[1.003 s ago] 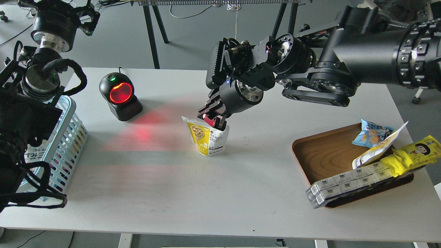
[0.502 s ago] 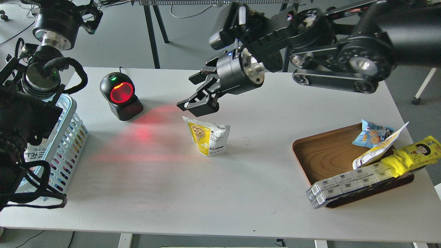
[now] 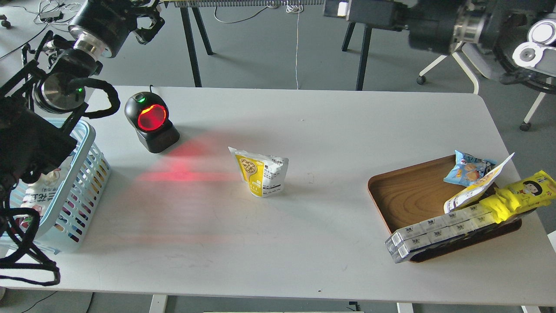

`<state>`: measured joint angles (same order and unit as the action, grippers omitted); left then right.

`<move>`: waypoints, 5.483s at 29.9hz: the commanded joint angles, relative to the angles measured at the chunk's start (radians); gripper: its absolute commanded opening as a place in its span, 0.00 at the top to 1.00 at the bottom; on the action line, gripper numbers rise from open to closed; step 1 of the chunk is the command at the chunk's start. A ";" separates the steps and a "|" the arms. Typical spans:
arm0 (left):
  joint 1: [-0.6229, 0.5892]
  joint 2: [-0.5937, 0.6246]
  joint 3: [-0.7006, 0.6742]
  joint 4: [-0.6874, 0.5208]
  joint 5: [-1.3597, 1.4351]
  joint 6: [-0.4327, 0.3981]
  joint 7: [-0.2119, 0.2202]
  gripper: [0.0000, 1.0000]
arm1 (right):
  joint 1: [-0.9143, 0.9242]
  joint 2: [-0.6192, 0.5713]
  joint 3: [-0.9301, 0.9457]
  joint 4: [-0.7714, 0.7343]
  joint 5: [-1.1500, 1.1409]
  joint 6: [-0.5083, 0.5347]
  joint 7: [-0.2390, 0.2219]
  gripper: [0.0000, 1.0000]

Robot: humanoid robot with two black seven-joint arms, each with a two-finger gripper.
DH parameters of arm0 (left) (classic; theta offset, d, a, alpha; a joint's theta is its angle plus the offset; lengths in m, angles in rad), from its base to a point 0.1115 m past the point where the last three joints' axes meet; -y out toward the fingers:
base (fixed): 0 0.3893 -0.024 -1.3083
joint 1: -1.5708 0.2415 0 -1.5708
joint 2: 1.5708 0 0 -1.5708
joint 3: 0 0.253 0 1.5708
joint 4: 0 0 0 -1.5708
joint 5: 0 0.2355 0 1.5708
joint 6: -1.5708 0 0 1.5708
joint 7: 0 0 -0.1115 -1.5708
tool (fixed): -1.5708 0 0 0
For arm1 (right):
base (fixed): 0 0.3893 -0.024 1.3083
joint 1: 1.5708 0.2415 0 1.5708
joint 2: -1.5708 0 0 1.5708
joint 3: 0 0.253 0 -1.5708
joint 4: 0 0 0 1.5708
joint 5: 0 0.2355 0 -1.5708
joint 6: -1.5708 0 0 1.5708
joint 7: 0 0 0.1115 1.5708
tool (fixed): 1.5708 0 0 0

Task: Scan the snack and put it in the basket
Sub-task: 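Set the pouch down, open the right gripper and withdraw it, then reach the left gripper to the yellow pouch and grasp it, then lift the pouch with the left gripper and hold it before the scanner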

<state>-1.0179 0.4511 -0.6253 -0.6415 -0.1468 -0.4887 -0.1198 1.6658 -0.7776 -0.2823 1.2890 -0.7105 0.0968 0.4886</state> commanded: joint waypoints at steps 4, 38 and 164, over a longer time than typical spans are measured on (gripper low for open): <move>-0.064 0.122 0.098 -0.229 0.326 0.000 0.048 0.00 | -0.221 -0.080 0.204 -0.048 0.258 -0.011 0.000 0.02; -0.090 0.215 0.200 -1.095 2.030 0.000 0.017 0.08 | -0.693 0.198 0.700 -0.659 1.119 0.392 0.000 0.02; -0.097 0.452 0.389 -0.814 2.328 0.000 -0.322 1.00 | -0.798 0.216 0.798 -0.652 1.117 0.392 0.000 0.01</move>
<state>-1.1162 0.9022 -0.2362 -1.4557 2.1816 -0.4885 -0.4415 0.8668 -0.5616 0.5154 0.6365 0.4065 0.4887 0.4887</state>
